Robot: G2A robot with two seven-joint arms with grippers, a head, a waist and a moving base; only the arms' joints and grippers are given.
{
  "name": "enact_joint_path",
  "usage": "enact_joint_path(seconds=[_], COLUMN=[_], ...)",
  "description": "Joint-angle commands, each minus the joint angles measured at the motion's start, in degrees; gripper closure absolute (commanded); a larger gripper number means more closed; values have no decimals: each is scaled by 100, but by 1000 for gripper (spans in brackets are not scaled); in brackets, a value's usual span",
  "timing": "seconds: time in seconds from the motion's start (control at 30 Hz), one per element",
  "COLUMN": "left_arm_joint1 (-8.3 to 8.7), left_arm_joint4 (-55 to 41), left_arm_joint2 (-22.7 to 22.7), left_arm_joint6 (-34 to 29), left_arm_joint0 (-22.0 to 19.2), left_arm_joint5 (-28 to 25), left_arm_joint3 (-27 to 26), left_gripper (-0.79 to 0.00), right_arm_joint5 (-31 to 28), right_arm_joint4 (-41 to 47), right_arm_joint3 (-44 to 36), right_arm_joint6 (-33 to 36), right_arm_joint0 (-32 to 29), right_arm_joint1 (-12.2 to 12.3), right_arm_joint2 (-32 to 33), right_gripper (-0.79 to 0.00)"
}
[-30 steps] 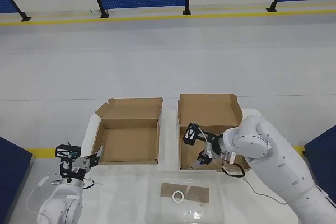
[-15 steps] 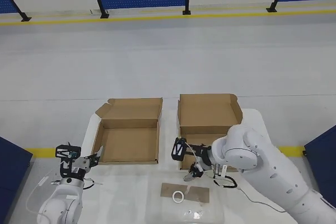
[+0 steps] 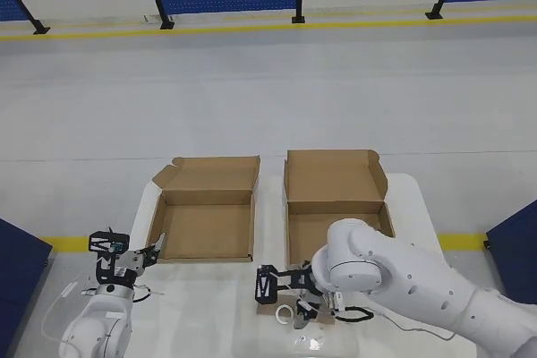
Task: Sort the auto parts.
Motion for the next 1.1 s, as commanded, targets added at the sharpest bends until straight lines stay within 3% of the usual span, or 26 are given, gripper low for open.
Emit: enact_joint_path(seconds=[0.0,0.27,0.67,1.07], left_arm_joint1=[0,0,0,0], left_arm_joint4=[0,0,0,0], left_arm_joint2=[0,0,0,0], left_arm_joint6=[0,0,0,0], left_arm_joint0=[0,0,0,0], left_arm_joint5=[0,0,0,0], left_arm_joint3=[0,0,0,0], left_gripper=[-785,-785,-785,-785], right_arm_joint5=[28,45,6,225], right_arm_joint4=[16,148,3,-508], right_arm_joint3=[90,192,155,210], right_arm_joint6=[28,45,-33,224], right_arm_joint0=[79,304,247,215], right_arm_joint1=[-19,-62,-70,-312], right_arm_joint2=[-207,-638,-714,-1333], right_gripper=[-785,-785,-785,-785])
